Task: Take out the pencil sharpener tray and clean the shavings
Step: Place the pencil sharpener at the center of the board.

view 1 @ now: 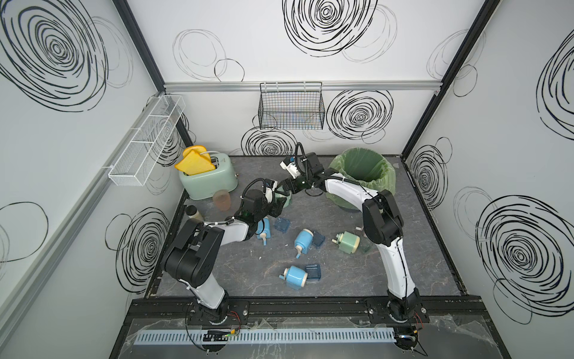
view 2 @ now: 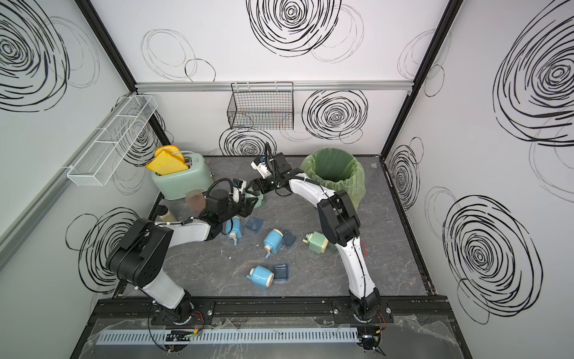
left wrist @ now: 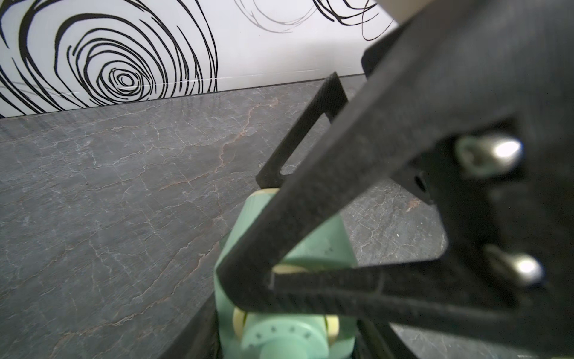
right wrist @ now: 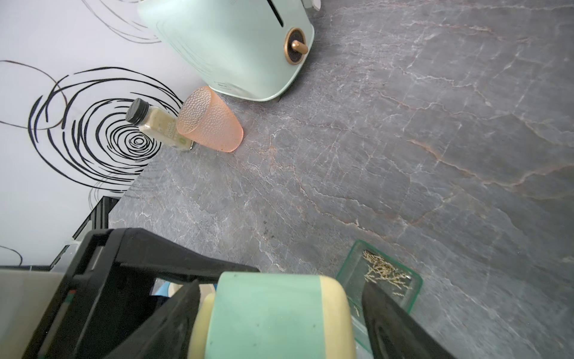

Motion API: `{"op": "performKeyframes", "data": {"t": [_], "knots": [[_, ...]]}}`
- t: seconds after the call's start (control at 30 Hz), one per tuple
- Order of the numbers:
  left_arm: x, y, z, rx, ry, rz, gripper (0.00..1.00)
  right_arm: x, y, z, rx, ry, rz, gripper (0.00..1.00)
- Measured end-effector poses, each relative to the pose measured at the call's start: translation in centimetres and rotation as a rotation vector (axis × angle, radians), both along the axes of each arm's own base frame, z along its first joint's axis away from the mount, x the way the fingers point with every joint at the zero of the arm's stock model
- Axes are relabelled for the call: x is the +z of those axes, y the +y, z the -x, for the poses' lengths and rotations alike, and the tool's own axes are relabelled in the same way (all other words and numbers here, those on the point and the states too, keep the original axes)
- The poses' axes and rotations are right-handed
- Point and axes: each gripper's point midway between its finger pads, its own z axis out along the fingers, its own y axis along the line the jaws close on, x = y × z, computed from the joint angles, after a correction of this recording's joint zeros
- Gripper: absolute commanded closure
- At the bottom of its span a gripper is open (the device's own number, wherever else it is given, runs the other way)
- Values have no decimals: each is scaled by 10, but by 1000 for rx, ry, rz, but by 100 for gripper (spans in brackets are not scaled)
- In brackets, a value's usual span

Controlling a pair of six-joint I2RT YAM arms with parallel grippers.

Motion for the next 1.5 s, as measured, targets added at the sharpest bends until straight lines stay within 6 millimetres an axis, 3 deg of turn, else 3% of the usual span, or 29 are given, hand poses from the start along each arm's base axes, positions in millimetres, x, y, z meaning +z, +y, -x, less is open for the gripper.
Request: {"op": "performKeyframes", "data": {"t": [0.13, 0.43, 0.6, 0.8, 0.87, 0.97, 1.07, 1.2, 1.3, 1.4, 1.43, 1.47, 1.5], "knots": [[4, -3, 2, -8, -14, -5, 75, 5, 0, 7, 46, 18, -15, 26], [7, -7, 7, 3, -35, -59, 75, 8, -2, 14, 87, 28, -12, 57], [6, -8, 10, 4, -31, -78, 70, 8, -4, 17, 89, 30, -14, 63], [13, -10, 11, 6, -51, -76, 45, 17, -9, 16, 77, 20, -22, 64], [14, -9, 11, 13, -53, -77, 43, 20, -9, 13, 68, 10, -18, 64], [15, -6, 9, 28, -57, -82, 33, 23, -10, 11, 64, 4, -23, 65], [21, 0, 3, 56, -71, -82, 34, 27, -10, 9, 57, 1, -25, 65], [43, 8, -7, 90, -127, -58, 49, 30, -11, 8, 54, 6, -25, 56], [50, 11, -10, 101, -150, -48, 50, 40, -9, 6, 57, -11, -36, 50], [52, 17, -13, 117, -153, -41, 46, 43, -9, 5, 55, -14, -40, 37], [52, 19, -14, 122, -152, -37, 42, 42, -10, 4, 52, -10, -40, 30], [52, 22, -15, 129, -149, -34, 37, 41, -12, 3, 47, -7, -39, 9], [51, 24, -15, 134, -144, -31, 31, 41, -12, 3, 46, -9, -39, 1]]}}
